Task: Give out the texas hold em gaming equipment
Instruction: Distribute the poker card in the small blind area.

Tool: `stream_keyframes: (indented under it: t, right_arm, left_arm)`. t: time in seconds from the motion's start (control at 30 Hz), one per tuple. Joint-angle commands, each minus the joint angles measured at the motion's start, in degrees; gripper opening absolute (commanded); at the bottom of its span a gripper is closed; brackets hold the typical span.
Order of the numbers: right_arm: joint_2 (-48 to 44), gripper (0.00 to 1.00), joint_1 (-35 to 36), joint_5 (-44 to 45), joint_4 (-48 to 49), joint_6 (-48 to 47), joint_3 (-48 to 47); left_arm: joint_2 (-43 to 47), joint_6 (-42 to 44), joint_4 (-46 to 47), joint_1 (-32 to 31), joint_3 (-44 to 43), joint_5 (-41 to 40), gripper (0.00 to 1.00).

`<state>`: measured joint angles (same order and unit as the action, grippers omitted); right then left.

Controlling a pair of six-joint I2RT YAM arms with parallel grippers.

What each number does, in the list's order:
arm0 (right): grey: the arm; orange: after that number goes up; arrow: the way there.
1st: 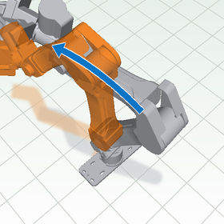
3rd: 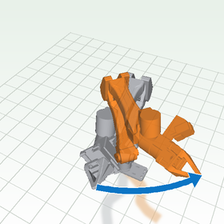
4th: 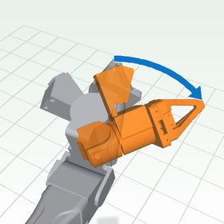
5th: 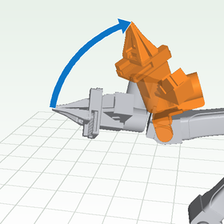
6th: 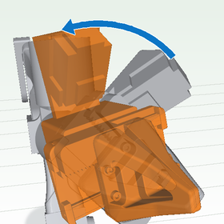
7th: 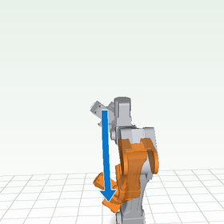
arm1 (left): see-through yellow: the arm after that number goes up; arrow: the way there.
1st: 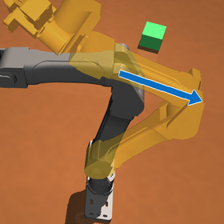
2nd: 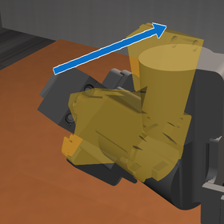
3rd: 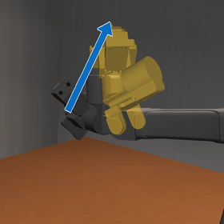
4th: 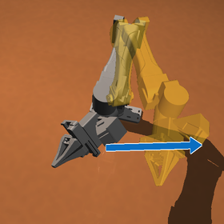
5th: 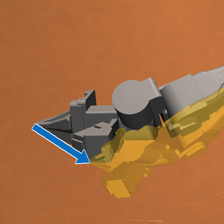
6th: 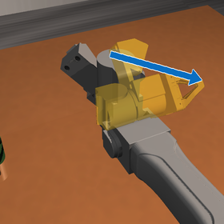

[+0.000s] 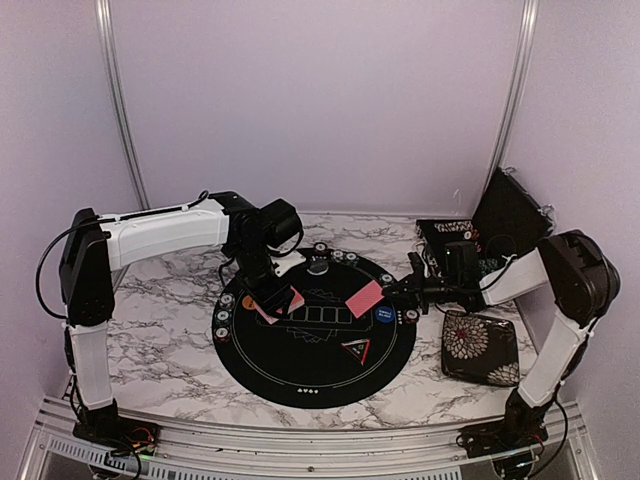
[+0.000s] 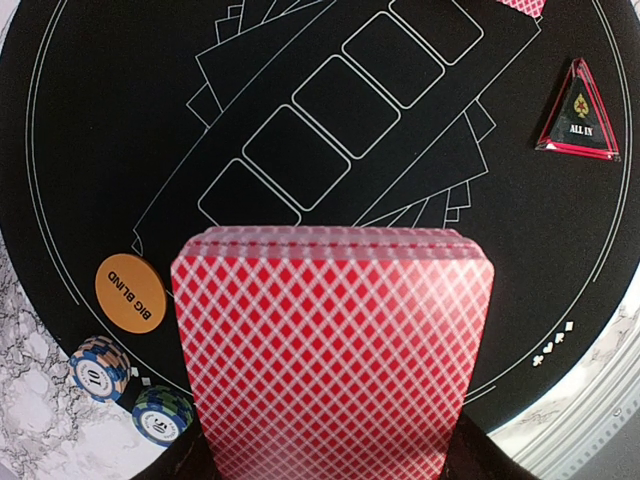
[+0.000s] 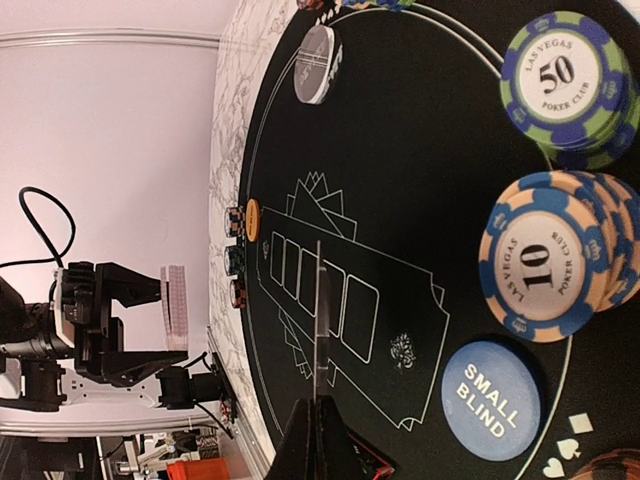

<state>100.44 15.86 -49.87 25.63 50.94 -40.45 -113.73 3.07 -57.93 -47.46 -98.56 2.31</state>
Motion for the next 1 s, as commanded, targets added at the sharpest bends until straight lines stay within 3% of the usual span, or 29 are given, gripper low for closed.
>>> stream_keyframes:
  t: [0.0, 0.97]
  right_arm:
    - [1.12, 0.00, -0.98, 0.53, 0.15, -0.49, -2.38]
    - [4.97, 0.00, -1.08, 4.73, -1.70, 0.08, -8.39]
  left_arm:
    - [2.10, 0.68, 0.36, 0.35, 0.39, -0.49, 0.45]
    - [2.74, 0.80, 0.89, 0.78, 1.31, -0.11, 0.45]
